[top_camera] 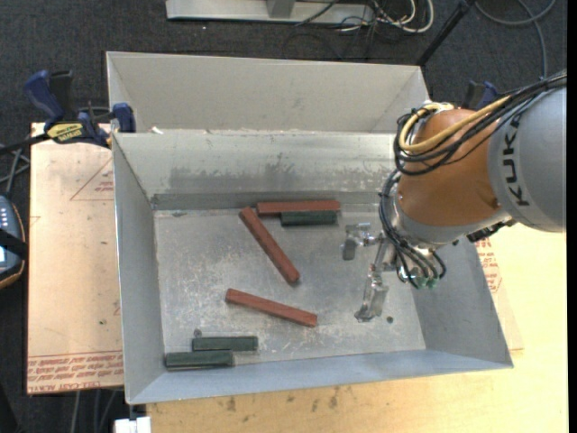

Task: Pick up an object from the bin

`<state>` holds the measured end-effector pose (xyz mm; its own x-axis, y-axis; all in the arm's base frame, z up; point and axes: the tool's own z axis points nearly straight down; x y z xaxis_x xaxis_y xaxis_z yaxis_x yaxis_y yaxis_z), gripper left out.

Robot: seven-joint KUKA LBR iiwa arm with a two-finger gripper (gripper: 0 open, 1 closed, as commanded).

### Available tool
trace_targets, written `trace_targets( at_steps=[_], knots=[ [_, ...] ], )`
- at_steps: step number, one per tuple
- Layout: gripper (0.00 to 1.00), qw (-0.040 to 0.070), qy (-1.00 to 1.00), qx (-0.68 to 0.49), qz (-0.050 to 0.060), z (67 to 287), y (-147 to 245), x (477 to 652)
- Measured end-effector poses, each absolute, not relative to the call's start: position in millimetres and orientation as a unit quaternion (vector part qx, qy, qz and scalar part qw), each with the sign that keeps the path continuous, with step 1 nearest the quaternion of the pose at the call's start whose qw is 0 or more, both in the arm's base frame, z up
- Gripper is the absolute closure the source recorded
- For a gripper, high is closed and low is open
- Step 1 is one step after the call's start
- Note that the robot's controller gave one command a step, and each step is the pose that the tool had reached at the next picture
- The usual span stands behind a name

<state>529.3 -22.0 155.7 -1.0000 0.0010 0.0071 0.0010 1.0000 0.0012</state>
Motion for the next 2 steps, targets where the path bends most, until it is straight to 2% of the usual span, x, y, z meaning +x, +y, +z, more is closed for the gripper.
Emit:
trace_targets(
  at_steps=[1,2],
  knots=[
    [0.0,0.0,-1.0,0.0,0.0,159.9,-22.0,531.2],
    [0.0,-0.002,-1.0,0.006,-0.001,69.6,51.6,532.2]
  ],
)
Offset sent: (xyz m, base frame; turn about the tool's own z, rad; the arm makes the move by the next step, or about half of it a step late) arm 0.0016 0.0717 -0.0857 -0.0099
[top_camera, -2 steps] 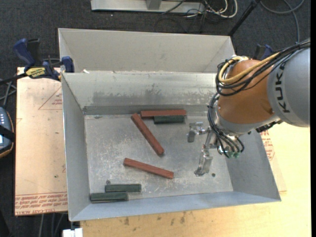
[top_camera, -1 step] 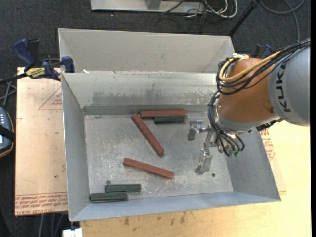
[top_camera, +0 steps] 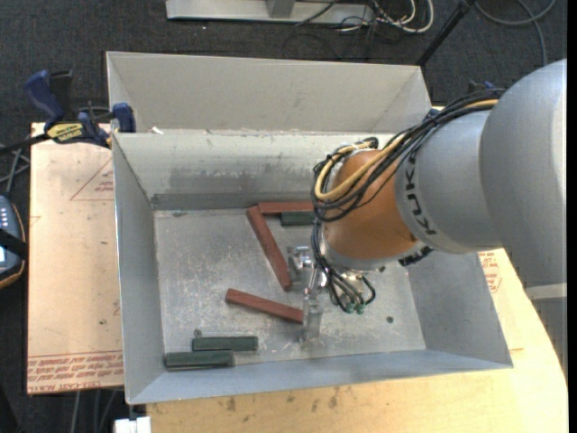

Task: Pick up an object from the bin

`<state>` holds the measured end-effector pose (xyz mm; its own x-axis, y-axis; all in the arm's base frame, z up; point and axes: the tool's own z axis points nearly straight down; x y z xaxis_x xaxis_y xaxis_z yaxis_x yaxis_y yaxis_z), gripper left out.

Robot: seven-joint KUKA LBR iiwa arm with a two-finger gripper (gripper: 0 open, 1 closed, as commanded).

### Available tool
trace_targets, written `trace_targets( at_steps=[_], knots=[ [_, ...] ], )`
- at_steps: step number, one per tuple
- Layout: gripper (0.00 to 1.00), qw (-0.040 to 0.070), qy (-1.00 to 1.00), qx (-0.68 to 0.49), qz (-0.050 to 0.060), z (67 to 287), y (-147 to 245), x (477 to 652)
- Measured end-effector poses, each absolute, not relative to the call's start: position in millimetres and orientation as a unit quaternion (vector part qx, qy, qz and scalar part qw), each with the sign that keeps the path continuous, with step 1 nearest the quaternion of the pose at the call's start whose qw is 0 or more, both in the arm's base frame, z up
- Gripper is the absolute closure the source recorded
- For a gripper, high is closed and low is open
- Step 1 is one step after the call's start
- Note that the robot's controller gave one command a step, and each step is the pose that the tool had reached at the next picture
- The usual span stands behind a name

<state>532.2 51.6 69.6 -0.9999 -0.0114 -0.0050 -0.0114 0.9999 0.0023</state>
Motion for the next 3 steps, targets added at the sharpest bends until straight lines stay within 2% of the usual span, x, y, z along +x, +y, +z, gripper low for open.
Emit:
trace_targets(
  at_steps=[1,2,3],
  knots=[
    [0.0,0.001,0.999,-0.042,0.0,111.6,61.5,529.4],
    [0.0,0.0,1.0,0.03,0.001,101.2,82.7,503.7],
    [0.0,0.002,0.999,-0.034,0.001,70.8,81.3,518.1]
  ],
)
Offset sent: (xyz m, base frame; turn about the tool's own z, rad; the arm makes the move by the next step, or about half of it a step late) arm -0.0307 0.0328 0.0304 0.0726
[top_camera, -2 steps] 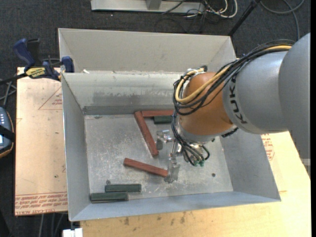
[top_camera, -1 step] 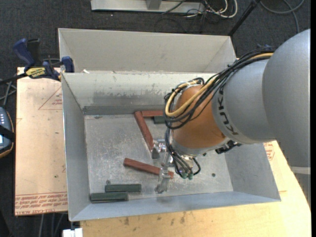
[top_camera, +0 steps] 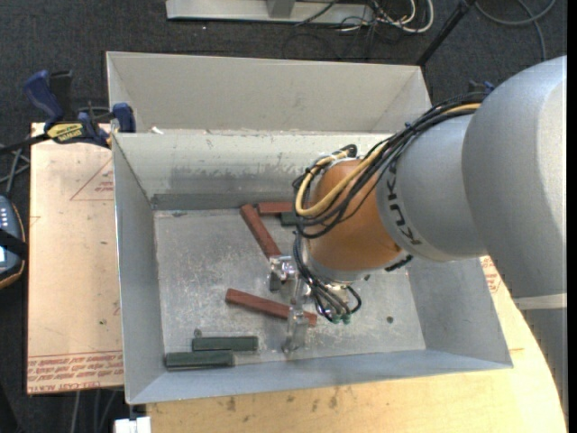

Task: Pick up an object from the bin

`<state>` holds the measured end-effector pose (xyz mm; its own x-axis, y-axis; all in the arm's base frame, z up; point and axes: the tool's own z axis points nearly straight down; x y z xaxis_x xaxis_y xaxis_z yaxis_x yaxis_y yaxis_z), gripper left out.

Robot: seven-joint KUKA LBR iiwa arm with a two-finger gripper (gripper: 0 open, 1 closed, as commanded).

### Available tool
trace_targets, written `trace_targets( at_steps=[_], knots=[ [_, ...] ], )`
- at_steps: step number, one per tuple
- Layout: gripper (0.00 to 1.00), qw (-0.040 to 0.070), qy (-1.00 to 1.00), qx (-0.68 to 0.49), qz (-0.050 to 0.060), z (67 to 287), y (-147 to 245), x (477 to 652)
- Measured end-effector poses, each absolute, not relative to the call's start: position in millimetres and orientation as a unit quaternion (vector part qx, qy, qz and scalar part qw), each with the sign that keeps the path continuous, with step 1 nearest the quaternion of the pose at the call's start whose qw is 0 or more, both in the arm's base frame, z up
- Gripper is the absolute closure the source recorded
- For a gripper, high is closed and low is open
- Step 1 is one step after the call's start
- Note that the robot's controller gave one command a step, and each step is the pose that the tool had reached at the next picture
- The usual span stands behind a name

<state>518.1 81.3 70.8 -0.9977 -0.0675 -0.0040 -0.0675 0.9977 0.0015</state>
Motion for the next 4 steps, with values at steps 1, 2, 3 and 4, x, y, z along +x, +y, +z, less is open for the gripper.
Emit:
trace_targets(
  at_steps=[1,2,3,4],
  knots=[
    [1.0,0.001,0.994,0.113,0.001,70.6,76.7,508.4],
    [1.0,0.001,0.994,0.112,0.001,70.5,76.7,508.3],
    [1.0,0.0,0.994,0.112,0.001,72.6,76.7,507.8],
    [1.0,-0.001,0.994,0.112,0.0,80.6,76.5,507.2]
  ],
)
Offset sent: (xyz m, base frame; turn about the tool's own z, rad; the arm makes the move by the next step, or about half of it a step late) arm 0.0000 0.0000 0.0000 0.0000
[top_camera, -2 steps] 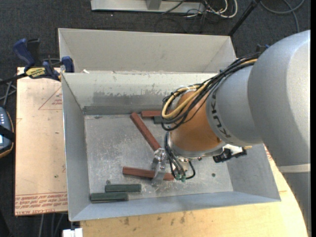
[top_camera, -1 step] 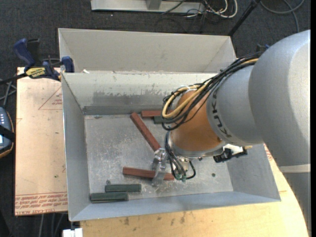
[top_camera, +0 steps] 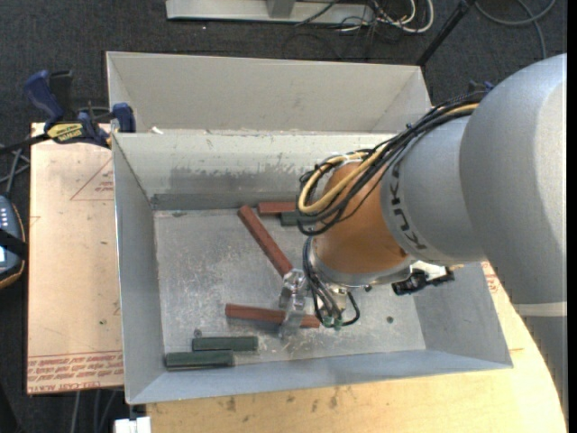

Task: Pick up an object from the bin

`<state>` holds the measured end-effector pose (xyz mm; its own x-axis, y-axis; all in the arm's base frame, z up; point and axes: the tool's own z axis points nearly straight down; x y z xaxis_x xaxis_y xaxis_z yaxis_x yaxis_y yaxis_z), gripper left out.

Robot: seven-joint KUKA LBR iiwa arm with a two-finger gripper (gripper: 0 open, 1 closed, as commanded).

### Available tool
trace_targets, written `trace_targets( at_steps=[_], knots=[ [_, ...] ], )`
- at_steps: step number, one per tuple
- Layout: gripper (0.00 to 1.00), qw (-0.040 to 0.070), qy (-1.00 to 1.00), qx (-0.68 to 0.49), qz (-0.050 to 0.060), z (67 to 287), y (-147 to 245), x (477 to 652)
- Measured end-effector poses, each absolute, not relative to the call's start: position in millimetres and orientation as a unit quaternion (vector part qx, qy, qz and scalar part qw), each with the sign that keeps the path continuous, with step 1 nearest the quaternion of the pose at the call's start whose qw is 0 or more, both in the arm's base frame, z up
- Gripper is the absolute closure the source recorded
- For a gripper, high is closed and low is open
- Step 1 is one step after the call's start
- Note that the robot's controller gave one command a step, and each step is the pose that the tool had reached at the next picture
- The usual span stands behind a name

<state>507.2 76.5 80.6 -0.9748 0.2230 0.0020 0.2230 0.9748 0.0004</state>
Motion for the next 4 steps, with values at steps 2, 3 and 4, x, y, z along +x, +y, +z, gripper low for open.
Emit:
trace_targets(
  at_steps=[2,3,4],
  knots=[
    [1.0,0.002,-0.994,-0.112,0.0,94.7,76.5,506.9],
    [1.0,0.004,-0.994,-0.112,0.001,115.7,76.4,505.4],
    [1.0,-0.002,-0.994,-0.111,-0.001,130.3,76.9,508.3]
  ],
)
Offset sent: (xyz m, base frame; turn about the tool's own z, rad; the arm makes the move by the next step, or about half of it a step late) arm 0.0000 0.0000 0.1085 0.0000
